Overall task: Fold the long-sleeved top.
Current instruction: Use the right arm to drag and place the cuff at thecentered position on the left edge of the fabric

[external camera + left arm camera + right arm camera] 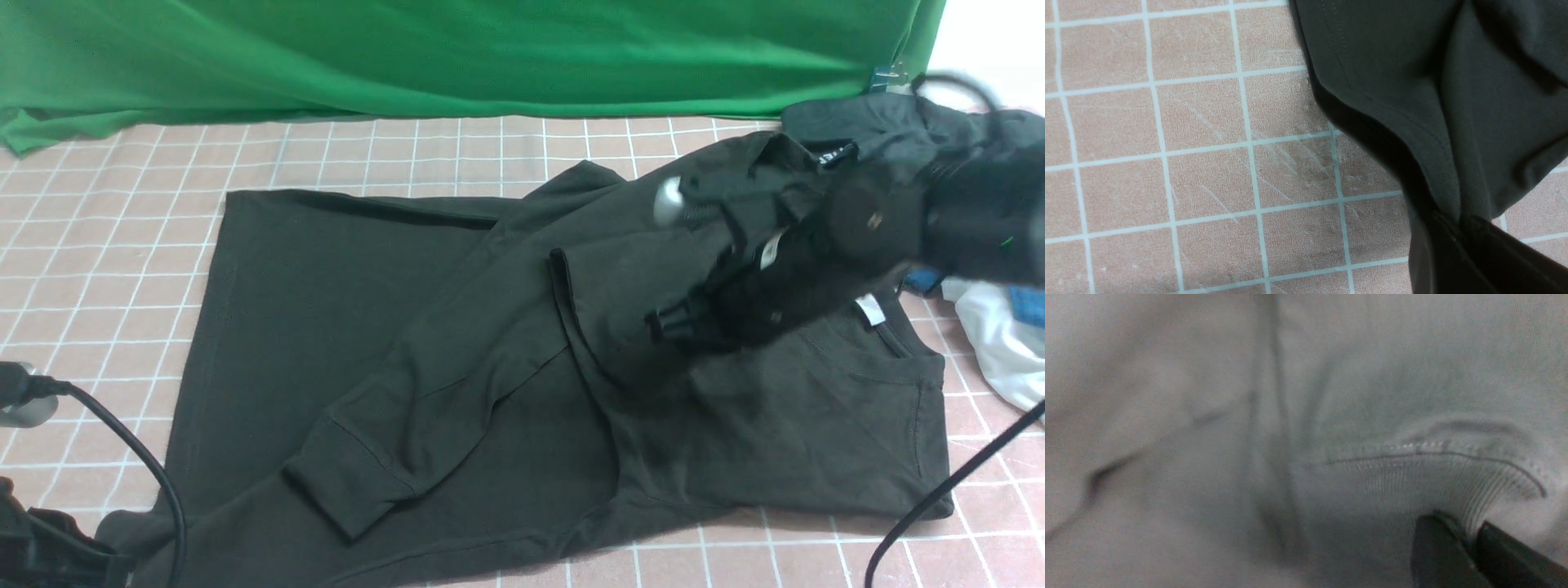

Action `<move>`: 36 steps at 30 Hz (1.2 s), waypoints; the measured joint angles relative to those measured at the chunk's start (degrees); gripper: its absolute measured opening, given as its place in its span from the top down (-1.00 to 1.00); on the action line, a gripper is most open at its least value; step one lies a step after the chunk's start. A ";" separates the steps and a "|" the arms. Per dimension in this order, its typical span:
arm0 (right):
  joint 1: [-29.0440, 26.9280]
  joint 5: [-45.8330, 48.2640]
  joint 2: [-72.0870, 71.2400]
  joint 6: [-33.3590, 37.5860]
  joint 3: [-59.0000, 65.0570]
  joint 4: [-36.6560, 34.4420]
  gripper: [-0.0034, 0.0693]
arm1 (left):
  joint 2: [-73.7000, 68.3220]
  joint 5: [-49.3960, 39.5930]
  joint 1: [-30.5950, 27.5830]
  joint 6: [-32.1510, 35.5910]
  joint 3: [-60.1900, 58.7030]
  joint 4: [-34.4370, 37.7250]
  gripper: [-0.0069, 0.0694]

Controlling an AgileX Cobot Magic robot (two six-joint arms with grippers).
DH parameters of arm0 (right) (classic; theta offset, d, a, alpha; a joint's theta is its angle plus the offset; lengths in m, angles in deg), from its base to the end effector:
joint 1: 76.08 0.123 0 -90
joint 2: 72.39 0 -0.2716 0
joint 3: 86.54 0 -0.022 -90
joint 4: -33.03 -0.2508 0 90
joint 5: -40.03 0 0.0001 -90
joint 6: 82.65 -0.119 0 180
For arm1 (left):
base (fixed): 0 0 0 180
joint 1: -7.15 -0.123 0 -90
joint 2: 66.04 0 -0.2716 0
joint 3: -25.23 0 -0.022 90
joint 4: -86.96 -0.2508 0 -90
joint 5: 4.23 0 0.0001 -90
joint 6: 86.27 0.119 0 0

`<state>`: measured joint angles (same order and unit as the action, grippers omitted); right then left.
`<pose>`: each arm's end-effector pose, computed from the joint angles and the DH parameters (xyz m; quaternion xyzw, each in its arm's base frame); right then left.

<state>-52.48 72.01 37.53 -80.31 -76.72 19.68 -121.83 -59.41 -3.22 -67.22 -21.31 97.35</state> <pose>0.3409 0.1648 0.1697 -0.1377 0.9566 0.1271 0.2230 0.1436 0.0084 0.2071 0.0378 0.9767 -0.0310 0.2089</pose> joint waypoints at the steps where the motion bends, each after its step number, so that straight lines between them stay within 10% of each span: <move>1: 0.00 1.44 -0.83 0.69 -1.69 0.00 0.71 | 0.00 0.00 0.00 0.00 0.00 0.00 0.72; 30: 0.00 18.94 26.15 10.01 -56.53 -0.01 0.70 | 0.00 0.00 0.00 0.14 0.00 0.05 0.72; 36: 0.00 14.25 27.50 9.25 -56.67 -0.01 0.34 | 0.00 0.00 0.00 0.14 0.00 0.05 0.72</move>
<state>-52.48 86.26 65.03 -71.06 -133.40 19.67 -121.83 -59.41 -3.22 -67.08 -21.31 97.40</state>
